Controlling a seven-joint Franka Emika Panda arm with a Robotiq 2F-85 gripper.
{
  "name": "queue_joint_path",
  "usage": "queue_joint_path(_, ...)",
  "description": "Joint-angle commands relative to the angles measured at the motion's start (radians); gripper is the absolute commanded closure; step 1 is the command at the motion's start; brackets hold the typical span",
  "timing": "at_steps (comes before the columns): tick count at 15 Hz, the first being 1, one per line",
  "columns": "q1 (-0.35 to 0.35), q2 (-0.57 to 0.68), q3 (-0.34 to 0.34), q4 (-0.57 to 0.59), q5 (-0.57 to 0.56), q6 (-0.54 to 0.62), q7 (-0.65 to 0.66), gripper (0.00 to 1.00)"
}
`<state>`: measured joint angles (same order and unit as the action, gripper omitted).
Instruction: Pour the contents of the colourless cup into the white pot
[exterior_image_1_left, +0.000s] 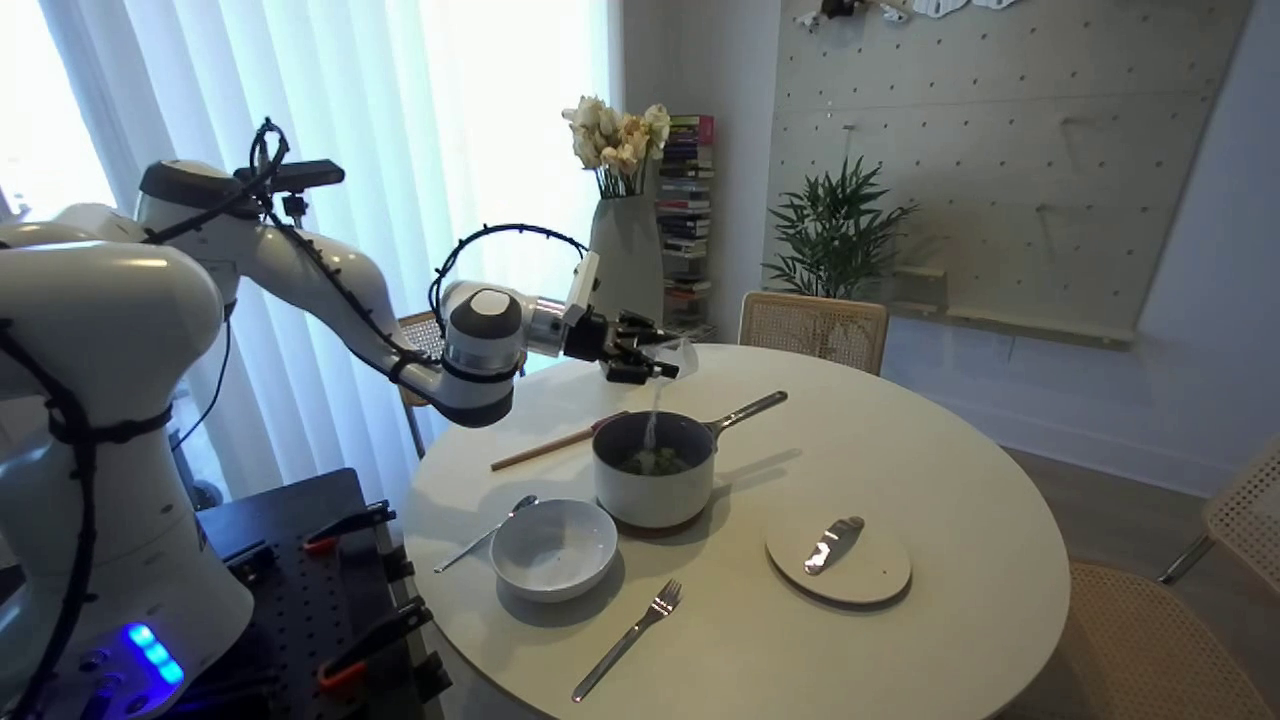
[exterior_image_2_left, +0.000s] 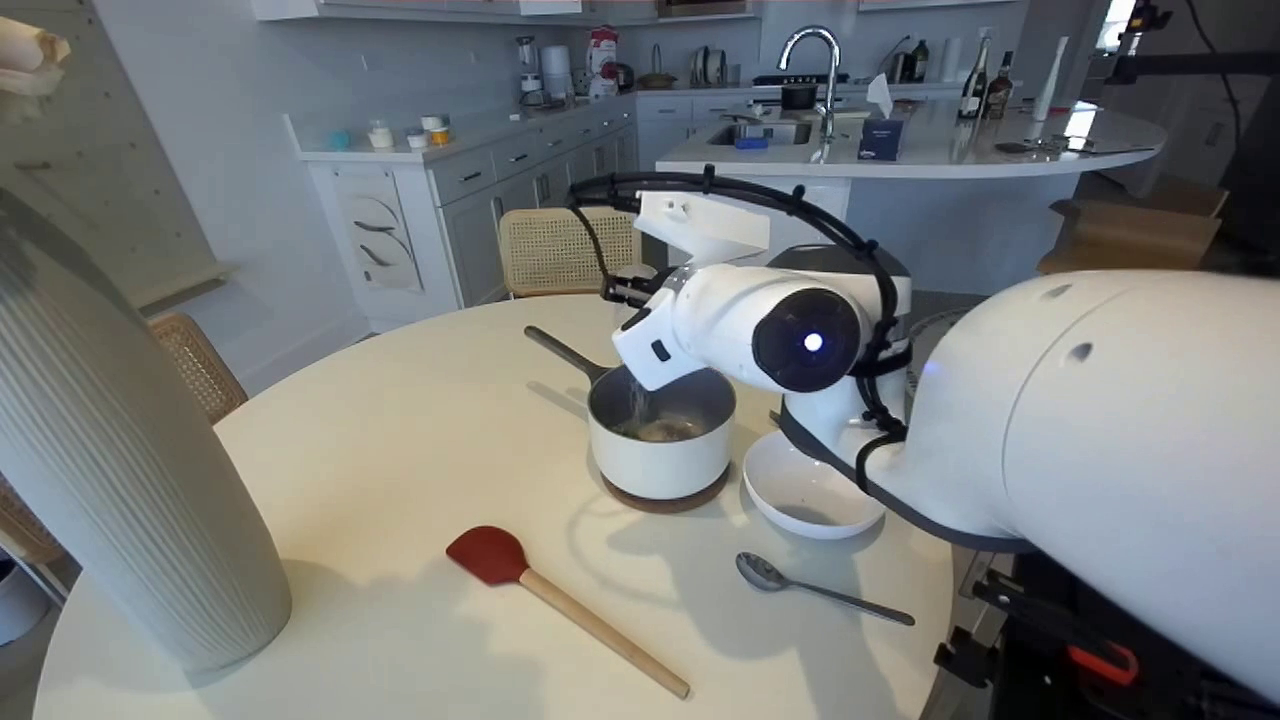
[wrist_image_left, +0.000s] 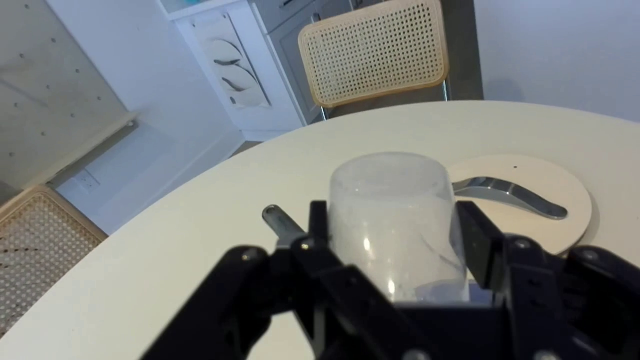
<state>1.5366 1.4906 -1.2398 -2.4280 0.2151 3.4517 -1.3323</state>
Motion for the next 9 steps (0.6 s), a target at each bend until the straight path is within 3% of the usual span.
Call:
queue_joint_path(1, 0.062, 0.002, -0.024, -0.066, 0.158, 0.011, -0.166, 0.61)
queue_joint_path(9, 0.122, -0.002, 0.008, -0.1, 0.425, 0.012, -0.398, 0.61)
